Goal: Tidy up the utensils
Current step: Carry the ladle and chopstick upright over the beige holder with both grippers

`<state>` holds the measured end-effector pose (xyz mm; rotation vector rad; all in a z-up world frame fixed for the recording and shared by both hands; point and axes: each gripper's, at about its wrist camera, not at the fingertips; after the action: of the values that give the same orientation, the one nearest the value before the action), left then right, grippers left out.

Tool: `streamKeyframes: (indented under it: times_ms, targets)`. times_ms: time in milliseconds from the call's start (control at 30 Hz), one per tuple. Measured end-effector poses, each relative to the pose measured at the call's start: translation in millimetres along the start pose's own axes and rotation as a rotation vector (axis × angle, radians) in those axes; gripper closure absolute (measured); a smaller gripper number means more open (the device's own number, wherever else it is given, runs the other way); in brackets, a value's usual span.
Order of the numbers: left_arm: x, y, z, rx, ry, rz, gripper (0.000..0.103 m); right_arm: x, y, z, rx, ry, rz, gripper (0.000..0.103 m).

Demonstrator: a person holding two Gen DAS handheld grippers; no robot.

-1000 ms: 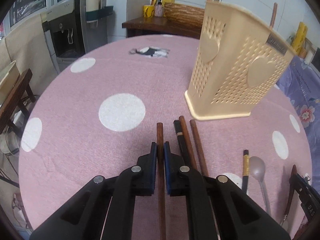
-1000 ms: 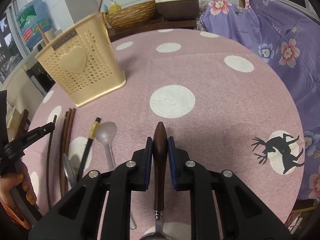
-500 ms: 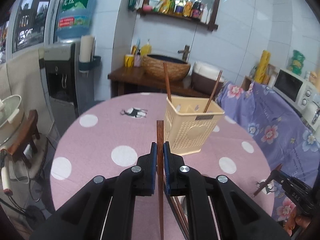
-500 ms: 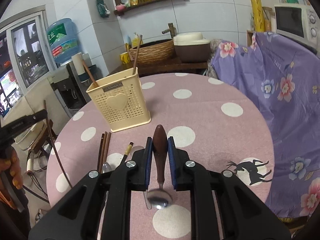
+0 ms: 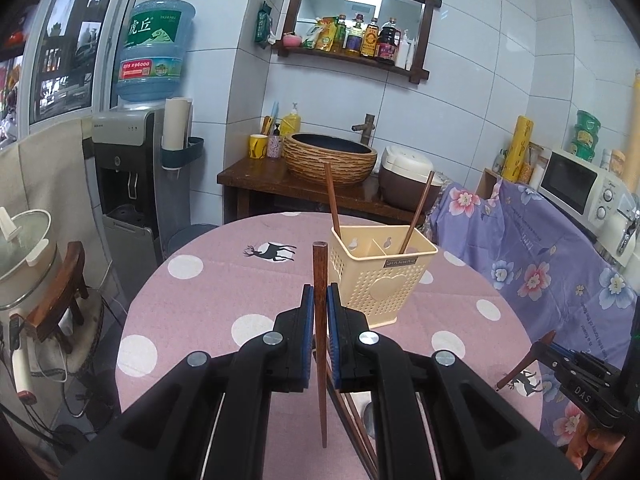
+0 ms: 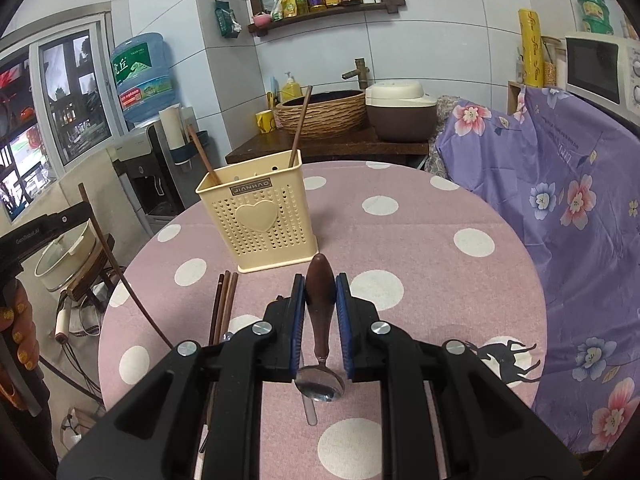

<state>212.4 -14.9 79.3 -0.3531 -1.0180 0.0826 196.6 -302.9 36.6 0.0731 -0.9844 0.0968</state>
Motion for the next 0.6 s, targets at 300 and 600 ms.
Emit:
streamKeyframes:
  times_ms: [300, 600]
  targets:
    - [67, -28, 3, -0.067, -0.047, 0.005, 0.095, 81, 13, -14, 0.062, -0.048, 0.053, 0.087]
    - [154, -65, -26, -0.068, -0.131, 0.039, 0.095, 217, 30, -26, 0.026, -0.212, 0.088, 0.087]
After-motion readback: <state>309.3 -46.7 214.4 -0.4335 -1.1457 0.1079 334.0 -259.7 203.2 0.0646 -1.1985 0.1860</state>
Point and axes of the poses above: each gripper's, at about its wrist camera, not at the fingertips, and z roughly against the way its jaws point, y to its left, x to its top, and after that the axes turned 11 degrees about z, right-handed
